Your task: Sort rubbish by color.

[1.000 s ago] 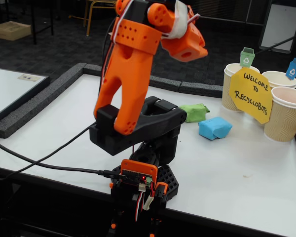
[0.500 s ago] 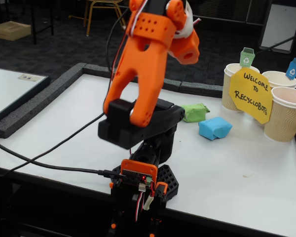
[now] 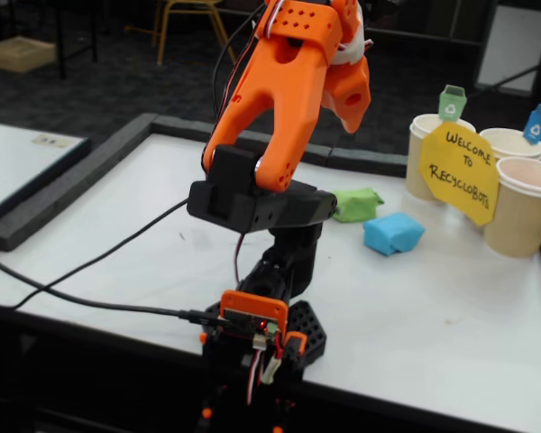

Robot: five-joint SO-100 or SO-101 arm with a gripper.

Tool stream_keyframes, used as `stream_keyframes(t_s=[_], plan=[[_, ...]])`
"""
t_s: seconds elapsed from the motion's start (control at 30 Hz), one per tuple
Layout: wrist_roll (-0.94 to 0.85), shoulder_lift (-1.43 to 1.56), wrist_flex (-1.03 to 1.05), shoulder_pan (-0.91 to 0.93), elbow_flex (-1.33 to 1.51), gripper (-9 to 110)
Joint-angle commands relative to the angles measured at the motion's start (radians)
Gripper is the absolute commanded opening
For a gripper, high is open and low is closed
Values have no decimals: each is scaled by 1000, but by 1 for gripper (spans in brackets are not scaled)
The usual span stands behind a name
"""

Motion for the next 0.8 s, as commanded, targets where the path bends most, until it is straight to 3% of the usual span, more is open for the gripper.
stream_keyframes(t_s=[0.0,0.27,0.77], plan=[[-28,-23,-12,28,-54,0],[-101,-121,-101,121,-60,0],[-407,-368,-413,371,-63,0]])
